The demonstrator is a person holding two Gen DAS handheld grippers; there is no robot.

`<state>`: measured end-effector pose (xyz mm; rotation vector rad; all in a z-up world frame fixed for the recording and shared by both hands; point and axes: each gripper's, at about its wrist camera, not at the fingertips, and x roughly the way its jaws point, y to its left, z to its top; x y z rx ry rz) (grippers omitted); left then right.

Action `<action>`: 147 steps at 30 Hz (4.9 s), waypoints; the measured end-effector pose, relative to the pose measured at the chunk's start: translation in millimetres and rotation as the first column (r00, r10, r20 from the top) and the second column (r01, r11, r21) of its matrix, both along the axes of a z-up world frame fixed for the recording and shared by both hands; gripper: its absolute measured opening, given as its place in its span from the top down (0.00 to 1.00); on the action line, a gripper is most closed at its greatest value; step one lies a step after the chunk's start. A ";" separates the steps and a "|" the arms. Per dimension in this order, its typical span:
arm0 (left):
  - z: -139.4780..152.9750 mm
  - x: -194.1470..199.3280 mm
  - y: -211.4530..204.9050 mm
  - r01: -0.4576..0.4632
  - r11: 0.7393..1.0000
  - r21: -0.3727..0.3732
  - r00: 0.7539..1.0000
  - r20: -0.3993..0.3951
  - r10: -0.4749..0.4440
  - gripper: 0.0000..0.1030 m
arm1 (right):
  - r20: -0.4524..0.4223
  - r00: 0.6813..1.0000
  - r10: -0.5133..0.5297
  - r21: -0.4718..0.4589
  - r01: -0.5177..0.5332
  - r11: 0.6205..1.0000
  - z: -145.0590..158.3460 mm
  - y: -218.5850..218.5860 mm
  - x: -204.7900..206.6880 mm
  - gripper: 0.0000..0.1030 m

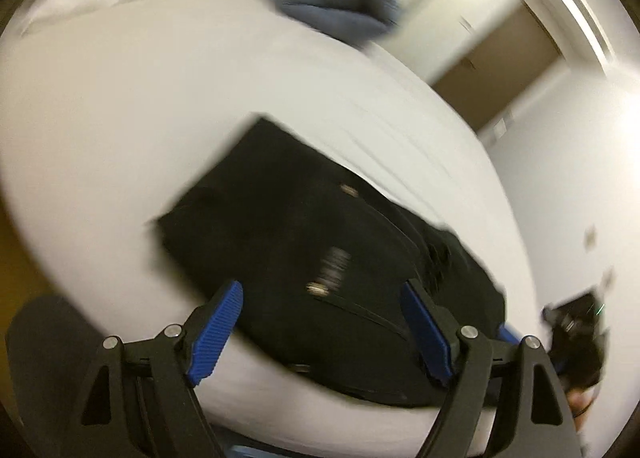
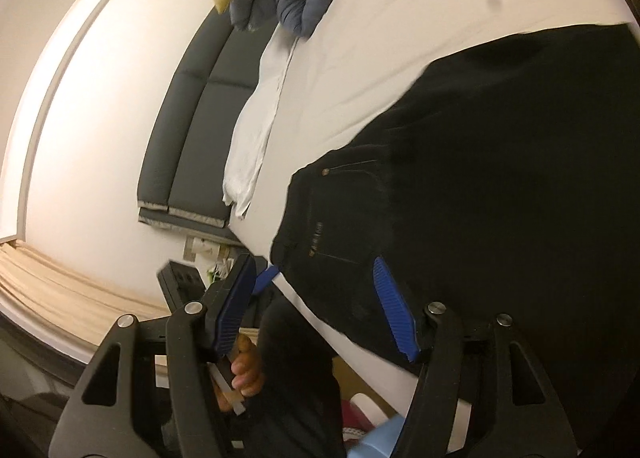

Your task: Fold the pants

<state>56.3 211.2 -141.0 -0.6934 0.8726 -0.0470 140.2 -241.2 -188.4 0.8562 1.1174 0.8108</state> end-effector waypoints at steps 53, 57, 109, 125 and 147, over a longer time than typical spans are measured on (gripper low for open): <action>66.7 34.5 -168.2 0.339 0.905 0.256 0.912 0.147 -0.383 0.87 | -0.072 0.996 -0.046 -0.075 0.040 0.996 6.1 18.9 78.9 0.26; 61.3 23.9 -222.3 0.435 0.820 0.371 0.859 0.103 -0.502 0.87 | -0.023 1.000 0.012 -0.075 -0.013 0.997 32.8 5.3 74.4 0.24; -8.2 -20.6 -419.1 0.673 0.353 0.649 0.563 -0.141 -0.814 0.72 | 0.006 0.976 -0.216 -0.343 0.205 0.917 -80.3 -130.4 4.5 0.86; 46.5 19.0 -283.5 0.617 0.644 0.452 0.751 -0.092 -0.654 0.39 | 0.085 0.981 -0.173 -0.288 0.191 0.938 -17.1 -100.2 -22.7 0.78; 39.4 64.1 -276.0 0.597 0.611 0.520 0.772 -0.165 -0.614 0.44 | 0.038 0.982 -0.187 -0.456 0.184 0.871 -68.0 -75.4 -61.8 0.82</action>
